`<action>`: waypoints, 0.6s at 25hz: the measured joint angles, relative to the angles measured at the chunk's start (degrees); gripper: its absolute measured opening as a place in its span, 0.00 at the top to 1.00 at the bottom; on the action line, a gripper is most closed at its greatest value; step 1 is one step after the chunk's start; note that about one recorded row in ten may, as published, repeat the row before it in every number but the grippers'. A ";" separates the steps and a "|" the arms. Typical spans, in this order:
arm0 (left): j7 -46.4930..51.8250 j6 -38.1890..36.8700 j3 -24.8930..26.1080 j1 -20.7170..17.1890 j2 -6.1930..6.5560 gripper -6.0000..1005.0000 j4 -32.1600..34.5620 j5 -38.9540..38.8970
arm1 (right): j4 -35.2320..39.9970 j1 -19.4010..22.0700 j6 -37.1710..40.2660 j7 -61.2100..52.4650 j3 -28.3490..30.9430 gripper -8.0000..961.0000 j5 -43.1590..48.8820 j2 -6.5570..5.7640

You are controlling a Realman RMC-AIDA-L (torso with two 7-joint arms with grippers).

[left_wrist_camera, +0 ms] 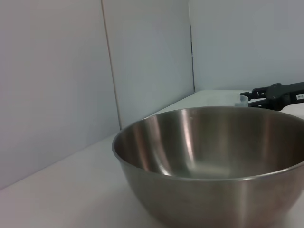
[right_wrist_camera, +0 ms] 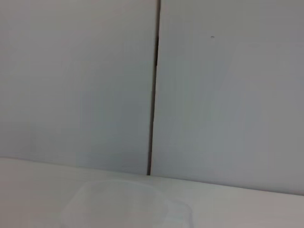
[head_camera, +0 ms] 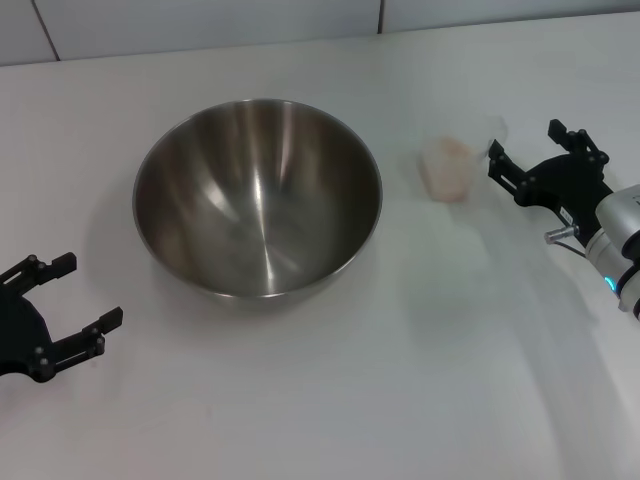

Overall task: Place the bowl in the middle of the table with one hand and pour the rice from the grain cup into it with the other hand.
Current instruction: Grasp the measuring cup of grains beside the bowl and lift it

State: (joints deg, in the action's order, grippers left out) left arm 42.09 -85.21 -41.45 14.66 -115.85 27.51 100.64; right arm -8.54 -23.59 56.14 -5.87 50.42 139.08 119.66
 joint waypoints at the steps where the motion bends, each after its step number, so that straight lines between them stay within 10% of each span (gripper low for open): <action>1: 0.00 0.00 0.00 0.00 0.00 0.18 0.00 0.00 | 0.00 0.00 0.00 0.00 0.00 0.13 0.00 0.00; 15: 0.10 -0.25 -0.24 -0.15 0.01 0.18 0.00 -0.01 | 0.18 -2.09 -1.66 0.11 0.68 0.13 -0.28 -0.09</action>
State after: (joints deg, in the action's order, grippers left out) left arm 42.19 -85.46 -41.69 14.51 -115.84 27.51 100.63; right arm -8.37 -25.68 54.48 -5.77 51.10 138.80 119.57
